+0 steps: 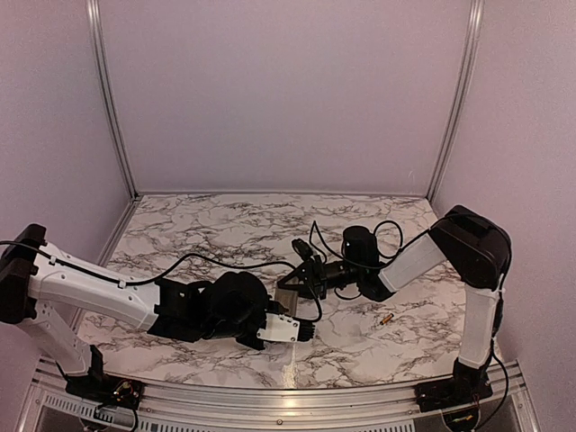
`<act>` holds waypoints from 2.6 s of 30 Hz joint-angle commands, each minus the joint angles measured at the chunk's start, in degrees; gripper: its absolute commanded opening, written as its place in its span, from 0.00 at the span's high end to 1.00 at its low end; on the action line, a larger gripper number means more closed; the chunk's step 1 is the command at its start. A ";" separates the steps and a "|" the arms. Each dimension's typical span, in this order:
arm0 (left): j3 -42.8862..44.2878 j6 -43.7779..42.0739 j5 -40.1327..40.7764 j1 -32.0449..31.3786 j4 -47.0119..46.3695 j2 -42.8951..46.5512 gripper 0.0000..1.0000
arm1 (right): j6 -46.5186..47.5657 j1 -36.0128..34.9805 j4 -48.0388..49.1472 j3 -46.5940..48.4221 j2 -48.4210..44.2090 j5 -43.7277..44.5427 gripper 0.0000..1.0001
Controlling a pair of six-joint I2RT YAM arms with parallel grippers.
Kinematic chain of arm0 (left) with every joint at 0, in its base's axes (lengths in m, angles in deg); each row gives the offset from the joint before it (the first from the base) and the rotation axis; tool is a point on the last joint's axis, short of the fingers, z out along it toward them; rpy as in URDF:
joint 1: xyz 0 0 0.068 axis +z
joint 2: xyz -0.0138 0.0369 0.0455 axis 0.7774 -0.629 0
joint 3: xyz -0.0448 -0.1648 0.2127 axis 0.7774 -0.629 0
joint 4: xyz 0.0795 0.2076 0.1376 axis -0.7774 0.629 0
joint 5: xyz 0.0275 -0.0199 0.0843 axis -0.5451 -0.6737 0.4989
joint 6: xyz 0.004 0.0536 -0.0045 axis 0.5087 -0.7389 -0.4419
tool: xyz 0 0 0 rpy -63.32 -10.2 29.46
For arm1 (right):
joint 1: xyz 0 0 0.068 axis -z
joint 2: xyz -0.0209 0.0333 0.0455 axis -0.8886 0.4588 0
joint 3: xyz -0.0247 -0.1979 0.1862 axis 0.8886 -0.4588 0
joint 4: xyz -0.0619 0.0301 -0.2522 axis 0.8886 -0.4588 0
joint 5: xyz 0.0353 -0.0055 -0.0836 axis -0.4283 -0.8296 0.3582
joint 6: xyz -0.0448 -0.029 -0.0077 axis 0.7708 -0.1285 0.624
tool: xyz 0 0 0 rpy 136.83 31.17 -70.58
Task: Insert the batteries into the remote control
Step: Remove the battery cover from the remote control, then place the battery cover at the center of the board.
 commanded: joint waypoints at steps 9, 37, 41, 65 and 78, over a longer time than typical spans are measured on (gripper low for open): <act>-4.44 -7.37 10.82 -1.38 -10.46 4.41 0.69 | -3.50 -0.49 3.04 -0.78 1.10 -2.98 1.00; -6.10 -5.64 11.07 -0.97 -6.16 -0.58 0.68 | -6.34 1.87 7.12 -2.38 0.92 -2.40 1.00; -5.90 -5.49 11.42 -0.95 -6.18 -0.60 0.67 | -5.99 1.97 7.01 -2.48 1.22 -2.16 1.00; -6.46 -1.12 15.30 0.44 -10.69 0.69 1.00 | -7.57 2.61 9.41 -2.70 2.77 -1.08 1.00; -1.90 30.21 16.50 9.04 -2.27 4.20 1.00 | 1.38 8.11 -0.01 -3.71 -4.59 0.36 1.00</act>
